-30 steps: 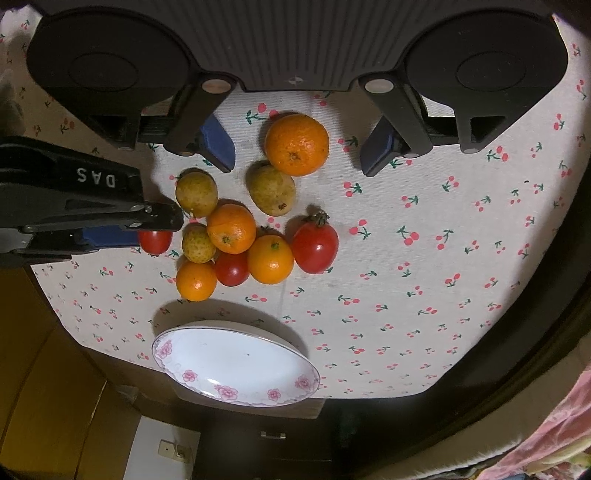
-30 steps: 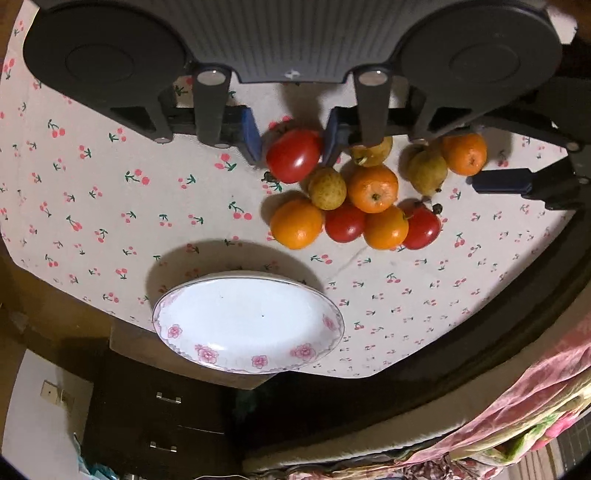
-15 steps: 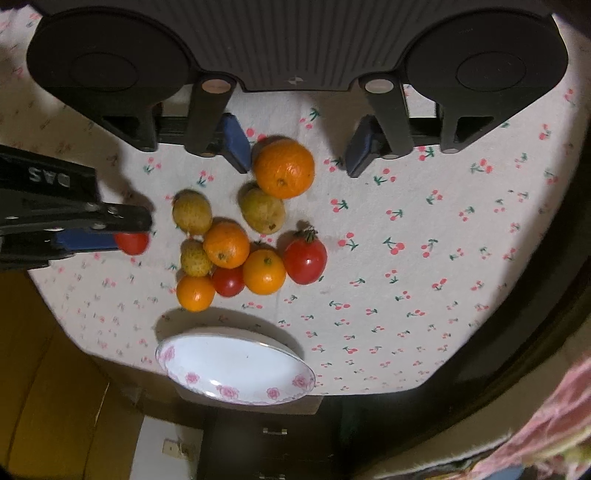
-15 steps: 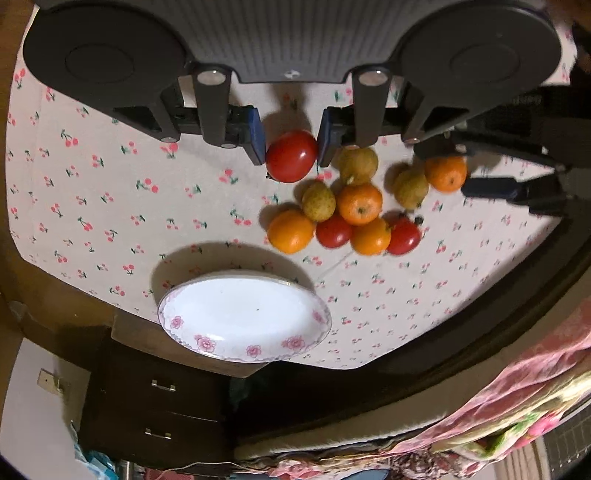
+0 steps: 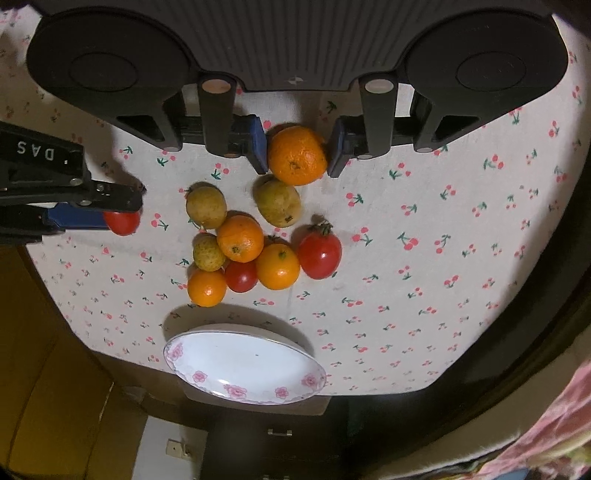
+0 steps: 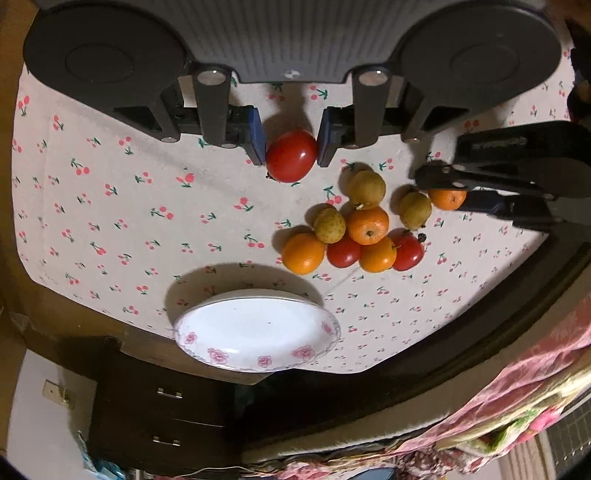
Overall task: Organize fruits
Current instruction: 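Lift the orange and tomato and carry both over the white bowl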
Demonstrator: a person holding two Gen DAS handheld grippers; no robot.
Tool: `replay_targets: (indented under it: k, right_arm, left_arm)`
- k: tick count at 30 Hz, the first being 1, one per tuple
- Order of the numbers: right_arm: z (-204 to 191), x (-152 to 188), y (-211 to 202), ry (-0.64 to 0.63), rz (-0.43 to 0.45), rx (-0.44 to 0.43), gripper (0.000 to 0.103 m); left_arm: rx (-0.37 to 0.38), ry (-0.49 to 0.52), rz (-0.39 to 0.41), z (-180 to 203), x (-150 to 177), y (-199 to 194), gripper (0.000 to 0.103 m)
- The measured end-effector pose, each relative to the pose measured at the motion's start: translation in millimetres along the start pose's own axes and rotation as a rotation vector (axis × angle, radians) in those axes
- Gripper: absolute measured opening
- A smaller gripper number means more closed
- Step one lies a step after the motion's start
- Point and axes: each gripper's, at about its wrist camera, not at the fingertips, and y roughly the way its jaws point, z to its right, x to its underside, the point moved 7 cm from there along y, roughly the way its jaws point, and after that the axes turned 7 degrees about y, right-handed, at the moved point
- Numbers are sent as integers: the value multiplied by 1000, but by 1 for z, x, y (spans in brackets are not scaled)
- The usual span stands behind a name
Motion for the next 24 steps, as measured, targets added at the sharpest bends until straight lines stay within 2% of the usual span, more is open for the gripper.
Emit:
replay_targets:
  k: [9, 19, 24]
  right_arm:
    - [-8, -5, -10, 0, 26, -28, 37]
    - [-10, -23, -18, 19, 73, -39, 37]
    - [-10, -37, -17, 27, 97, -44, 37]
  left_arm:
    - [72, -33, 34, 5, -10, -15, 42]
    - [89, -55, 57, 8, -36, -14, 42]
    - [76, -39, 86, 9, -59, -10, 42]
